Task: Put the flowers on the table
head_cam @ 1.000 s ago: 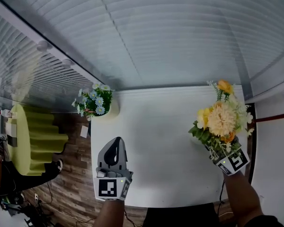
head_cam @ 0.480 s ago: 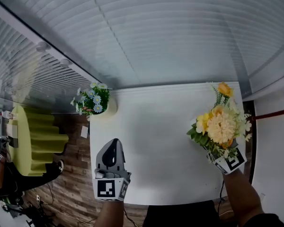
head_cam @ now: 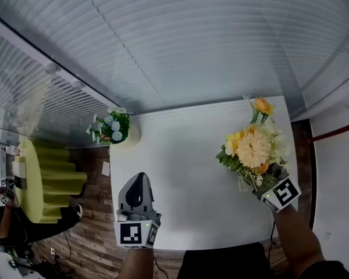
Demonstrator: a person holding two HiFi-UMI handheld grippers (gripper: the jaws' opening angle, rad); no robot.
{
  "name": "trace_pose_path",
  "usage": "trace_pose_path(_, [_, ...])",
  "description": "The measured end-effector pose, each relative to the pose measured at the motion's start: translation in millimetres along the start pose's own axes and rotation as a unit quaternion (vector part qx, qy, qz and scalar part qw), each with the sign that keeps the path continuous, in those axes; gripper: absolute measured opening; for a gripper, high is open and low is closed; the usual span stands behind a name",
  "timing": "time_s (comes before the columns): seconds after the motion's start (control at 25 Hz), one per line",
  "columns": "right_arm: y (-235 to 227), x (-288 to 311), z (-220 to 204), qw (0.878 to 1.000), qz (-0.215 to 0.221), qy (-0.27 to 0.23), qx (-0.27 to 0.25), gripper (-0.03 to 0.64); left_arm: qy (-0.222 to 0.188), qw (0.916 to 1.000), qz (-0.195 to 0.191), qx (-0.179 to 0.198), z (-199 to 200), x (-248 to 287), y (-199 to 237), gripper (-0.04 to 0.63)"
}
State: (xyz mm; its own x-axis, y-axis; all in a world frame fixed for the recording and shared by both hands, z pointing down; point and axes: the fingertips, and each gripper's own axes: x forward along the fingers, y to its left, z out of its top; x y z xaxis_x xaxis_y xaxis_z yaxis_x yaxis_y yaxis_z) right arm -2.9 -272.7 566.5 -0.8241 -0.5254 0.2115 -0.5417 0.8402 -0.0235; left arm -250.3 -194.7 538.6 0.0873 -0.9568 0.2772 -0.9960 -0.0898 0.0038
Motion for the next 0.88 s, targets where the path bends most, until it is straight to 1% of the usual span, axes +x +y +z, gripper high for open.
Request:
trace_pose_path(0.2, [1.2,-13.5,8.6,1.0,-0.005,-0.005,0.003,0.325,-0.011,0.9999,-0.004,0.007,16.9,-6.0,-7.1,-0.005])
trace_pose_path(0.48, [1.8,-47.6,17.1,1.0,-0.026,0.005,0.003,0.324,-0.027,0.9993,-0.012,0.024,42.2,-21.4,-14.6,-0.005])
trace_pose_path(0.56, [3.3,-59.1,23.1,0.999,-0.036,0.008,0.002,0.324,-0.015,0.9995,-0.01,0.027,43.1,-28.9,-13.8,-0.005])
trace_pose_path(0.6, [3.5,-64.8,26.1,0.999,-0.043,0.009,0.005,0.324,-0.015,0.9995,-0.011,0.027,44.3,-32.5,-13.9,-0.005])
trace_pose_path(0.72, [1.8,-81.2,37.6,0.998,-0.067,0.005,0.015,0.324,-0.041,0.9985,-0.019,0.031,51.7,-39.9,-18.0,-0.005])
trace_pose_path(0.88, [4.0,-99.9,54.5,0.996,-0.082,-0.006,0.02,0.324,-0.036,0.9986,-0.027,0.026,53.0,-51.3,-24.3,-0.005])
